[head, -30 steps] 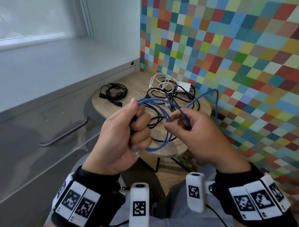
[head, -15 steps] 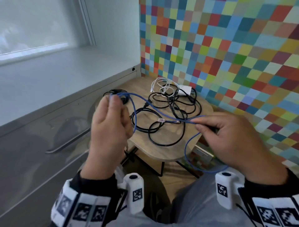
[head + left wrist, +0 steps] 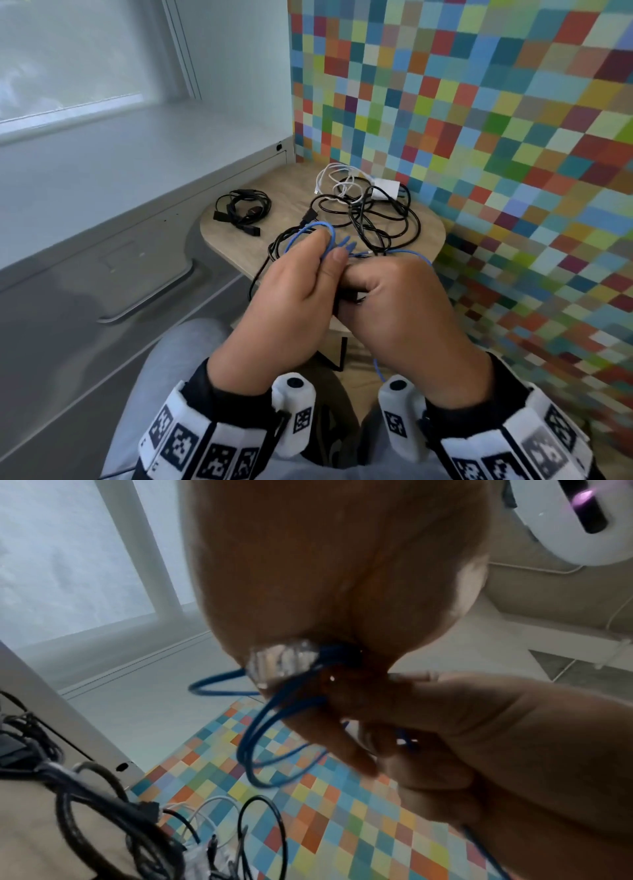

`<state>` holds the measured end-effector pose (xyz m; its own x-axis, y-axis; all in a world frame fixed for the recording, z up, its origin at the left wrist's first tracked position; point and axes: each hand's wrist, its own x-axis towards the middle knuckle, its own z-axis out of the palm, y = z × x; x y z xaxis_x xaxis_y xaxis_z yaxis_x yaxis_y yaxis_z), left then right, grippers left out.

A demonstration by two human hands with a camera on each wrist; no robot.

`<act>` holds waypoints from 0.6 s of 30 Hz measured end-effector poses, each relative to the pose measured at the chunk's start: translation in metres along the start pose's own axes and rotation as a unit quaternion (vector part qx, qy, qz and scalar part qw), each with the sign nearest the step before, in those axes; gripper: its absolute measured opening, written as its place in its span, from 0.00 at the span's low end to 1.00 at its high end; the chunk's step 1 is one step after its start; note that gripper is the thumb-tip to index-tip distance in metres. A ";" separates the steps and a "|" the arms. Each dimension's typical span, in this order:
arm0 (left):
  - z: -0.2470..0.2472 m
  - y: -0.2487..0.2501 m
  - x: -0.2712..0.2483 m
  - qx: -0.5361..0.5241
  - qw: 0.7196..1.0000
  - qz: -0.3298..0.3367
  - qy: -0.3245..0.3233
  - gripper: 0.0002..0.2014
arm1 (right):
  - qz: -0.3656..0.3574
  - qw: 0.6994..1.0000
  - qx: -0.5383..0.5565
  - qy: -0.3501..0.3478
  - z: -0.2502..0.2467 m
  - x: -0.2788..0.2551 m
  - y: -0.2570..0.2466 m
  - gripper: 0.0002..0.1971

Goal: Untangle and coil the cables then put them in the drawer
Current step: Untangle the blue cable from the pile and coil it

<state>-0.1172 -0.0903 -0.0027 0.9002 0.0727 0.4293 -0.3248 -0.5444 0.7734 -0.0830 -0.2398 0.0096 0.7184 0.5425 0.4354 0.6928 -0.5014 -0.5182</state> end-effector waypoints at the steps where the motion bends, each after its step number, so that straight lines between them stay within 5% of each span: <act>1: -0.001 -0.001 0.001 -0.004 1.000 -0.014 -0.014 0.16 | 0.023 0.999 0.032 -0.002 -0.001 -0.001 -0.001 0.08; 5: -0.005 -0.006 0.003 0.013 0.997 -0.048 -0.064 0.17 | 0.088 0.991 0.090 -0.037 -0.003 -0.005 -0.003 0.08; 8: -0.012 -0.014 0.002 0.032 0.988 -0.069 -0.132 0.19 | 0.160 0.984 0.077 -0.022 -0.018 -0.005 0.010 0.23; 11: -0.019 -0.016 0.000 -0.125 0.961 -0.145 -0.201 0.24 | 0.167 0.981 0.086 -0.057 -0.035 -0.002 0.019 0.23; 18: -0.032 -0.013 -0.007 -0.381 0.879 -0.235 -0.164 0.18 | 0.107 0.953 0.207 -0.195 -0.041 0.002 0.014 0.39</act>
<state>-0.1282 -0.0572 -0.0009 0.9814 -0.1735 -0.0821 0.1180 0.2077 0.9711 -0.0689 -0.2730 0.0333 0.7062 0.7077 0.0226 0.3911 -0.3633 -0.8456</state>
